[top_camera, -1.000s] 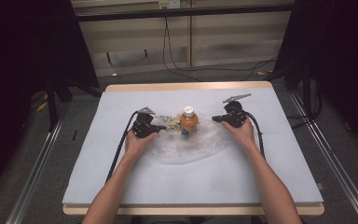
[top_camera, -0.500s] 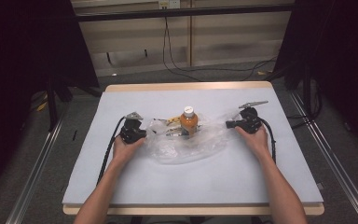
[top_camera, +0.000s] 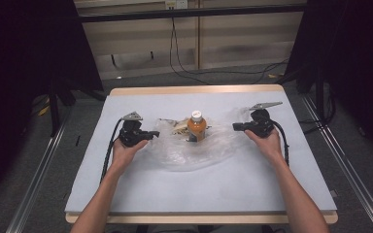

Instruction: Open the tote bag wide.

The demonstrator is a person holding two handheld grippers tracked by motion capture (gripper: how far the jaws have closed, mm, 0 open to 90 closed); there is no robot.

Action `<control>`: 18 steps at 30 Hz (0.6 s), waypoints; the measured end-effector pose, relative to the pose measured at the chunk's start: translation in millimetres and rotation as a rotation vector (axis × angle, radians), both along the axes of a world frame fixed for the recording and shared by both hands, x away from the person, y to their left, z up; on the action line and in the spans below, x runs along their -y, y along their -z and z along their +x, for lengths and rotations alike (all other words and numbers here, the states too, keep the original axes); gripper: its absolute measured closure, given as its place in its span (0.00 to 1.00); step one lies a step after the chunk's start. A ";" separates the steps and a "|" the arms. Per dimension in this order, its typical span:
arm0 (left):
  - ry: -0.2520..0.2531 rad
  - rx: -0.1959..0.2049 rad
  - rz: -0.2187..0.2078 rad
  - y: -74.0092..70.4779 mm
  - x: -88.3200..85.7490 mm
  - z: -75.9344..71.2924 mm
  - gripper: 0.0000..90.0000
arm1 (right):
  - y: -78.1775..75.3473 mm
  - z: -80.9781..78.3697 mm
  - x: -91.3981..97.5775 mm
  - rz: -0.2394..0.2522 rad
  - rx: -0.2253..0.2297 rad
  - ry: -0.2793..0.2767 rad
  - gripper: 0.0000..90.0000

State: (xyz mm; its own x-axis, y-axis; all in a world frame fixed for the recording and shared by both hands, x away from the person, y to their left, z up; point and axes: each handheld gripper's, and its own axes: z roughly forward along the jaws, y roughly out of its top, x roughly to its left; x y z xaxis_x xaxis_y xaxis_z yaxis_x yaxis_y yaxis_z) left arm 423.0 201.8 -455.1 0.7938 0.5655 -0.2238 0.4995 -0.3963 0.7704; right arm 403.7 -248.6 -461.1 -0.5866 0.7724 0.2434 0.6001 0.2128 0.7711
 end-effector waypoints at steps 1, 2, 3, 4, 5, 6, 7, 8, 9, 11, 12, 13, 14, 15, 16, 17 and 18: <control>-0.002 0.005 0.005 -2.6 -1.8 -1.7 1.00 | -3.4 -1.6 -1.1 -0.001 0.004 -0.008 1.00; 0.000 0.008 0.000 -6.2 -3.8 -3.1 1.00 | -6.5 -3.1 -2.0 -0.005 0.007 -0.016 1.00; -0.002 0.013 -0.005 -9.9 -5.1 -4.1 1.00 | -10.3 -5.2 -2.5 -0.001 0.011 -0.018 1.00; 0.004 0.016 -0.004 -13.0 -6.0 -4.4 1.00 | -13.2 -6.6 -2.1 0.003 0.018 -0.023 1.00; 0.004 0.024 0.003 -17.9 -6.8 -5.1 1.00 | -15.2 -7.7 -1.9 0.004 0.023 -0.027 1.00; 0.006 0.033 -0.003 -22.6 -6.9 -5.6 1.00 | -18.3 -9.5 -1.9 0.003 0.025 -0.029 1.00; 0.010 0.041 -0.007 -27.4 -6.9 -5.9 1.00 | -21.2 -11.3 -1.6 0.008 0.029 -0.036 1.00; 0.015 0.047 0.002 -32.9 -5.5 -6.0 1.00 | -24.4 -13.1 -1.9 0.010 0.031 -0.049 1.00; 0.022 0.050 0.008 -35.9 -3.8 -5.9 1.00 | -29.2 -15.6 -3.2 -0.001 0.034 -0.055 1.00; 0.052 0.048 0.014 -42.0 3.8 -6.3 1.00 | -35.9 -17.3 -5.8 -0.003 0.038 -0.074 1.00; 0.067 0.046 0.032 -44.3 9.6 -6.6 1.00 | -43.1 -17.1 -13.3 -0.019 0.035 -0.106 1.00; 0.084 0.048 0.053 -45.5 17.0 -6.7 1.00 | -43.1 -17.1 -13.3 -0.019 0.035 -0.106 1.00; 0.119 0.036 0.073 -44.7 27.5 -6.6 1.00 | -45.8 -16.0 -18.5 -0.027 0.022 -0.124 1.00; 0.130 0.025 0.100 -44.4 34.0 -6.2 1.00 | -47.7 -12.9 -26.1 -0.048 0.007 -0.141 1.00; 0.146 0.018 0.129 -42.2 44.3 -5.4 1.00 | -48.1 -10.3 -30.9 -0.058 -0.008 -0.148 1.00; 0.164 0.020 0.152 -40.6 53.6 -4.4 1.00 | -47.8 -5.4 -39.2 -0.075 -0.034 -0.170 1.00; 0.172 0.019 0.158 -39.9 58.9 -3.8 1.00 | -47.5 0.1 -47.9 -0.091 -0.052 -0.191 1.00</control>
